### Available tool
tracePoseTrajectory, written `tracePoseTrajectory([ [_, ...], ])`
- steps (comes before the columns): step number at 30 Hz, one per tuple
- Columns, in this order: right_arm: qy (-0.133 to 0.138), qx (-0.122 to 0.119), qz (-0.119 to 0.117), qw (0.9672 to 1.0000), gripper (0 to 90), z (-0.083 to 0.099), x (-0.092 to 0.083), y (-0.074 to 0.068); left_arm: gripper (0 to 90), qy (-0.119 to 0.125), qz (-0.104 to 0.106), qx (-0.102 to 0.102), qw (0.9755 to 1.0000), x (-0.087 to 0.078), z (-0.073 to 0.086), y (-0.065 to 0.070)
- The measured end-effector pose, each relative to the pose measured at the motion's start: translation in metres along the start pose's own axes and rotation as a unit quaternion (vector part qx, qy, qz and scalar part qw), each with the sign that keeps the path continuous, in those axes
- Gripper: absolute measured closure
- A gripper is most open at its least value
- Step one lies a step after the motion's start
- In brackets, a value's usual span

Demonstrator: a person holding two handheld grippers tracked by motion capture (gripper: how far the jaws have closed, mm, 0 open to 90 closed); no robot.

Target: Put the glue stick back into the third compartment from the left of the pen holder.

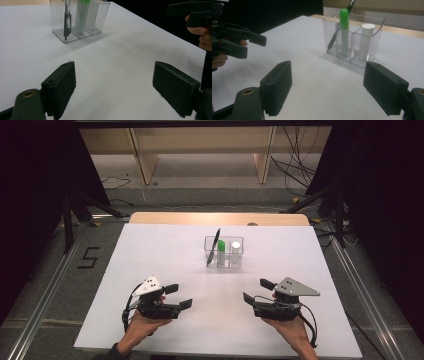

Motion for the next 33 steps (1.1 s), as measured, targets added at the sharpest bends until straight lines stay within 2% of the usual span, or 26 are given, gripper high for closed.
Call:
tracePoseTrajectory([
  [8, 0.000, 0.001, 0.002, 1.0000, 21.6, 0.015, -0.011, -0.001, 18.0, 0.001, 0.003, 0.004, 1.0000, -0.003, 0.001, 0.001],
  [19, -0.002, -0.005, 0.005, 1.0000, 19.7, 0.033, -0.017, -0.007, 16.9, -0.002, 0.007, 0.009, 0.9999, -0.005, 0.004, 0.003],
  [33, 0.000, 0.007, 0.009, 0.9999, 19.9, 0.039, -0.019, -0.004, 16.5, -0.009, 0.009, 0.011, 0.9999, -0.003, 0.006, 0.005],
])
Point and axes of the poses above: each handheld gripper's, and its own axes: x roughly forward along the jaws, z roughly out of its underside, y roughly to its right, the point moved 7 cm from there along x, roughly forward along the jaws, and after that the axes turned 9 degrees about -z, right-handed, at the moved point
